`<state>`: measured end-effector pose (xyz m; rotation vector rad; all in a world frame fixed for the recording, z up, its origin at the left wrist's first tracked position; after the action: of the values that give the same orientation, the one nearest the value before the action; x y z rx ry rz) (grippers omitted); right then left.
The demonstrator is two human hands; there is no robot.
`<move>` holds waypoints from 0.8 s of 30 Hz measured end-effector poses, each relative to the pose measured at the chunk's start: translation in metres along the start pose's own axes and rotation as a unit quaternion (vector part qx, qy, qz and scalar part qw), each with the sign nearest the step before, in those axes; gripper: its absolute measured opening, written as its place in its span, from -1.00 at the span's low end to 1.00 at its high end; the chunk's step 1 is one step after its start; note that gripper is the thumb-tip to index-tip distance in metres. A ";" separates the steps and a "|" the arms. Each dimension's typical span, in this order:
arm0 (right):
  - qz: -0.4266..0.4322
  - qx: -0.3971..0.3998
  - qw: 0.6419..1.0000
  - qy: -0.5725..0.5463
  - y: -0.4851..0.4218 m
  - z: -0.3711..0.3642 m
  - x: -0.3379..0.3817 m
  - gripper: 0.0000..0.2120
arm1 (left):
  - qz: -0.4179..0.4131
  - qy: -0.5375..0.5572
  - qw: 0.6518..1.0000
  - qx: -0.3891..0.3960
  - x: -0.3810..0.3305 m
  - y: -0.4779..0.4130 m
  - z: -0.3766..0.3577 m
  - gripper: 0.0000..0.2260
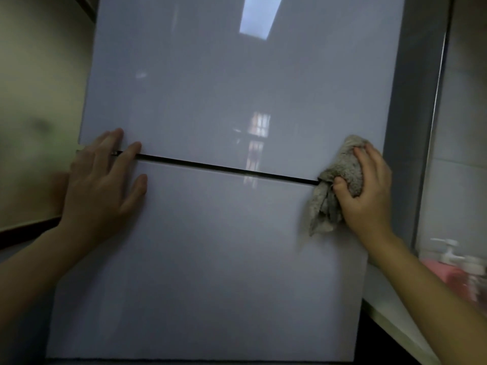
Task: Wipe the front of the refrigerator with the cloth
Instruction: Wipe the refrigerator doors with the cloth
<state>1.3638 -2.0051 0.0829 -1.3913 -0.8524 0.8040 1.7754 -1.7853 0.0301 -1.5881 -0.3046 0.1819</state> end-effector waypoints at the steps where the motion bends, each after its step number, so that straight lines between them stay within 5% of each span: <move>1: -0.003 -0.008 1.000 -0.005 -0.006 -0.003 0.003 -0.38 | 0.004 0.003 1.000 -0.004 -0.001 -0.002 -0.001 -0.48; 8: 0.026 -0.005 0.999 -0.027 -0.052 -0.045 0.066 -0.37 | -0.036 -0.019 0.999 -0.014 0.007 -0.001 0.002 -0.49; 13: 0.157 0.078 0.984 -0.014 -0.086 -0.093 0.155 -0.33 | -0.067 -0.032 0.997 0.007 0.015 -0.004 0.008 -0.50; 19: 0.346 0.167 0.923 -0.003 -0.104 -0.146 0.243 -0.29 | -0.027 -0.045 0.998 0.020 0.029 -0.038 0.020 -0.51; 24: 0.283 0.134 0.950 -0.008 -0.156 -0.137 0.225 -0.32 | -0.033 -0.036 0.998 0.038 0.032 -0.089 0.023 -0.52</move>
<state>1.5900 -1.8791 0.2469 -1.3952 -0.3260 1.3180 1.7916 -1.7519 0.1198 -1.4972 -0.4010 0.1970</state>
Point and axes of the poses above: each hand's wrist, its own y-axis away from the middle knuckle, its own z-axis out of the back of the hand, x = y × z, the point moved 2 cm from there along -y, towards the middle knuckle, and after that the axes turned 2 degrees about -x, right-handed, at the moved point
